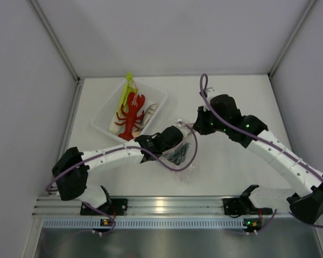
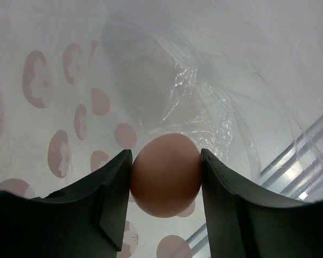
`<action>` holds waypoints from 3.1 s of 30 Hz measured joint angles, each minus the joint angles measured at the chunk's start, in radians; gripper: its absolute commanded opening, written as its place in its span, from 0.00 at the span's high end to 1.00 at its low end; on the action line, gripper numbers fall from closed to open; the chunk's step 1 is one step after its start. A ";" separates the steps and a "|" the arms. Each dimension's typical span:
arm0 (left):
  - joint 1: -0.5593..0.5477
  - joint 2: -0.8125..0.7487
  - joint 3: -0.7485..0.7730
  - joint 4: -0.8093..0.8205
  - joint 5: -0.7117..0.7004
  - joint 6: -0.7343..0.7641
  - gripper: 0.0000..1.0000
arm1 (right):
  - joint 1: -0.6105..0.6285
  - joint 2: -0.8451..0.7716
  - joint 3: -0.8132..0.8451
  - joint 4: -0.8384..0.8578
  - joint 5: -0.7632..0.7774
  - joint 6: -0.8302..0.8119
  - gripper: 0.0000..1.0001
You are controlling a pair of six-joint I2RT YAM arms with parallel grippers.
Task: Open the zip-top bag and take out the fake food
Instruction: Pick up the food from the zipper food storage bag.
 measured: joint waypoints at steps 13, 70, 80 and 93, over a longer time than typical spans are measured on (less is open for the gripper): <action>-0.021 -0.024 -0.001 0.046 0.084 0.117 1.00 | -0.048 -0.191 -0.057 0.028 -0.135 -0.012 1.00; -0.187 0.138 0.028 0.213 -0.375 0.540 1.00 | 0.037 -0.026 0.162 -0.318 0.138 -0.132 1.00; -0.177 0.097 -0.017 0.259 -0.535 0.509 1.00 | 0.051 -0.094 0.096 -0.272 0.132 -0.090 1.00; -0.106 0.064 -0.017 0.229 -0.480 0.369 1.00 | 0.051 -0.163 -0.029 -0.070 0.129 -0.048 1.00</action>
